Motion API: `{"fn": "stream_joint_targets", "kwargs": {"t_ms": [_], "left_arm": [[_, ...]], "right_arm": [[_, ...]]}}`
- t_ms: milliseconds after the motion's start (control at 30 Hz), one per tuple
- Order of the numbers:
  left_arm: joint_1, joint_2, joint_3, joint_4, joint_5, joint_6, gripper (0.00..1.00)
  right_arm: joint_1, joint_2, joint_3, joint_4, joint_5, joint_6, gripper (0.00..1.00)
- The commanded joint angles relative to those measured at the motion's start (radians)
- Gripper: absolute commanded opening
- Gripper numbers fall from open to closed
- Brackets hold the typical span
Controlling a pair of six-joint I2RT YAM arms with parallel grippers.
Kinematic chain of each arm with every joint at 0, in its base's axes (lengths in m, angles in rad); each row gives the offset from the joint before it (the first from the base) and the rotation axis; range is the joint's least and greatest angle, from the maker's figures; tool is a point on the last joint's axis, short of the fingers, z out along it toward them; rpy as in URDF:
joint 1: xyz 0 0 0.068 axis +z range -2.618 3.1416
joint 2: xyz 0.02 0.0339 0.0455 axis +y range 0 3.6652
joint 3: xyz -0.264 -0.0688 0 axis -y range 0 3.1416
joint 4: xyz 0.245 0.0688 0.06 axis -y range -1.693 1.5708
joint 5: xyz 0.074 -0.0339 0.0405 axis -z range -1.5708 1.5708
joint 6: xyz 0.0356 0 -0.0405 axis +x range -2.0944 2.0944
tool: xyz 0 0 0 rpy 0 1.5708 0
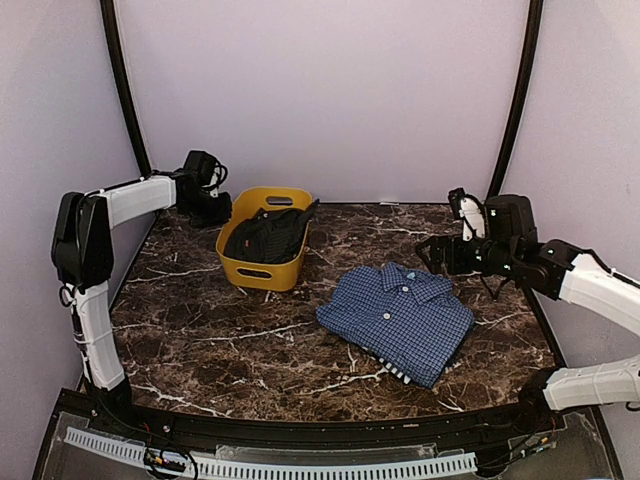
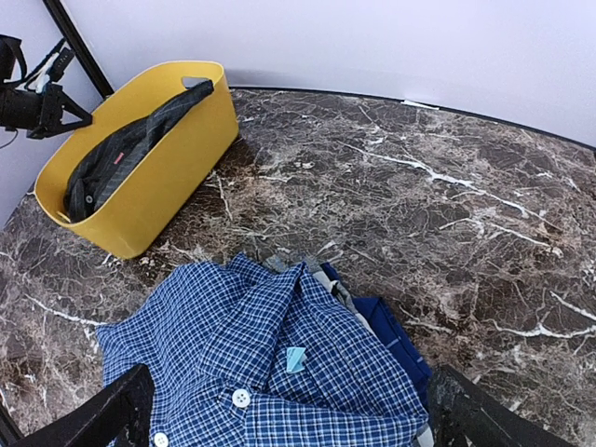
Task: Fold and stack the long sleeve shirts
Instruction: Move the bin to the corner of the board.
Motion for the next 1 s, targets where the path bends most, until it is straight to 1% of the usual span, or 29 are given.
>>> {"fn": "stream_joint_targets", "kwargs": {"t_ms": [0,100,167,333,400,433,533,600,733,767,800,833,867,900,933,967], "left_arm": [[0.086,-0.034,0.113,-0.257,-0.070,0.140,0.00],[0.128,-0.012,0.140,-0.291,-0.074,0.201,0.00],[0.161,0.009,0.152,-0.294,-0.105,0.246,0.00],[0.250,0.098,0.258,-0.353,-0.168,0.377,0.00],[0.274,0.116,0.287,-0.375,-0.188,0.418,0.00],[0.310,0.121,0.299,-0.388,-0.198,0.442,0.00],[0.359,0.130,0.309,-0.391,-0.239,0.520,0.00],[0.386,0.135,0.306,-0.371,-0.244,0.555,0.00],[0.411,0.165,0.326,-0.344,-0.237,0.582,0.01],[0.414,0.166,0.334,-0.342,-0.240,0.575,0.04],[0.416,0.168,0.339,-0.341,-0.252,0.572,0.11],[0.419,0.169,0.352,-0.340,-0.261,0.569,0.16],[0.420,0.168,0.362,-0.341,-0.282,0.565,0.25],[0.426,0.167,0.390,-0.348,-0.301,0.551,0.31],[0.429,0.166,0.407,-0.351,-0.307,0.541,0.43],[0.431,0.160,0.441,-0.356,-0.323,0.523,0.47]], "right_arm": [[-0.003,0.038,-0.014,0.077,-0.036,-0.015,0.99],[-0.003,0.074,-0.018,0.095,-0.065,-0.015,0.99],[-0.003,0.090,-0.021,0.101,-0.087,-0.014,0.99],[-0.003,0.096,-0.029,0.121,-0.152,-0.002,0.99],[-0.003,0.095,-0.023,0.105,-0.160,-0.006,0.99],[-0.003,0.094,-0.019,0.091,-0.169,-0.013,0.99],[0.009,0.095,0.001,0.032,-0.223,-0.047,0.99],[0.042,0.102,0.014,-0.011,-0.222,-0.058,0.99],[0.177,0.148,0.057,-0.120,-0.125,-0.063,0.99],[0.211,0.159,0.064,-0.142,-0.100,-0.050,0.99],[0.250,0.170,0.069,-0.160,-0.078,-0.032,0.99],[0.291,0.179,0.073,-0.183,-0.027,-0.008,0.99],[0.331,0.188,0.078,-0.201,0.029,0.031,0.99],[0.376,0.196,0.083,-0.218,0.070,0.063,0.99],[0.415,0.206,0.087,-0.236,0.105,0.091,0.99],[0.455,0.219,0.093,-0.255,0.135,0.122,0.99]]}}
